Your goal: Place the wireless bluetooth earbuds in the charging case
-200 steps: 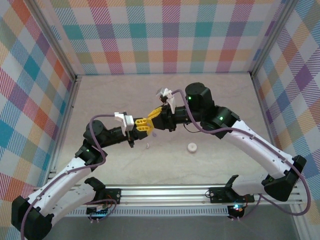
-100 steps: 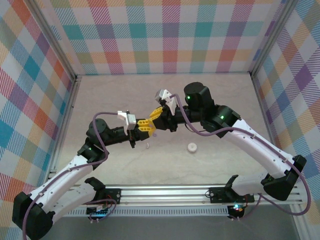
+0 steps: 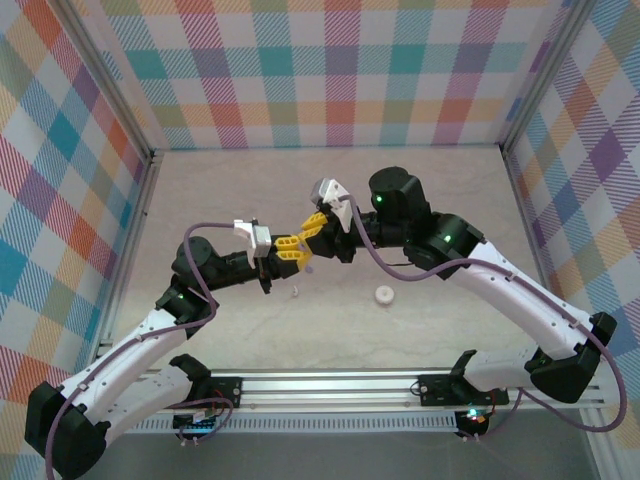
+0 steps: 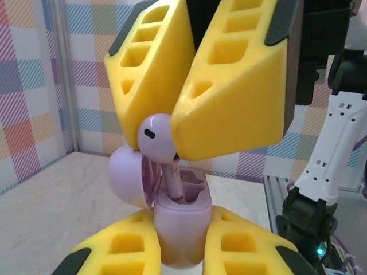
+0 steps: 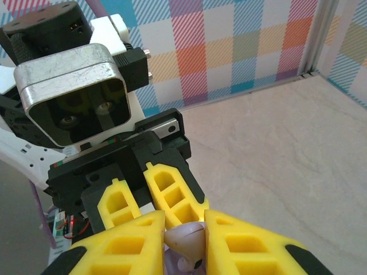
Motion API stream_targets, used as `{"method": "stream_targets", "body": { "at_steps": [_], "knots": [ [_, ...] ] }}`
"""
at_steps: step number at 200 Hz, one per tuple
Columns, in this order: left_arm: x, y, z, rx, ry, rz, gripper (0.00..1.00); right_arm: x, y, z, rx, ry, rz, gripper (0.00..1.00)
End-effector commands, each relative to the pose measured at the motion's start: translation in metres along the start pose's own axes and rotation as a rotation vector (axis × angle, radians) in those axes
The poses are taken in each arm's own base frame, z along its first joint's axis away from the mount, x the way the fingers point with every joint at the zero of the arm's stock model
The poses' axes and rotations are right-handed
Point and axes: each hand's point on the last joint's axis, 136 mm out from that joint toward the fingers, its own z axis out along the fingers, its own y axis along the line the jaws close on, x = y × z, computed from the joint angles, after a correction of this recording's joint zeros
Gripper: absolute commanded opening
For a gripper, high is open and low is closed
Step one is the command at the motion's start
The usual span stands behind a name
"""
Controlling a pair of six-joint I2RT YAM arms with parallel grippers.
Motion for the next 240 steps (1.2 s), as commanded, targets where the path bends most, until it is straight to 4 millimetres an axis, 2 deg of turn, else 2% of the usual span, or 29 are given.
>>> {"method": "stream_targets", "body": {
  "at_steps": [1, 24, 180, 240],
  "knots": [
    [-0.022, -0.003, -0.002, -0.009, -0.065, 0.054, 0.0, -0.004, 0.003, -0.001, 0.01, 0.011, -0.051, 0.23],
    [-0.023, -0.002, -0.003, -0.019, -0.07, 0.059, 0.0, 0.001, 0.002, 0.003, 0.023, 0.032, -0.061, 0.23],
    [-0.012, 0.01, -0.004, -0.093, -0.029, 0.053, 0.0, -0.004, -0.012, 0.006, 0.138, 0.062, -0.009, 0.23],
    [-0.011, 0.014, -0.004, -0.115, -0.026, 0.062, 0.0, 0.002, -0.016, 0.011, 0.176, 0.108, 0.04, 0.22]
  ]
}}
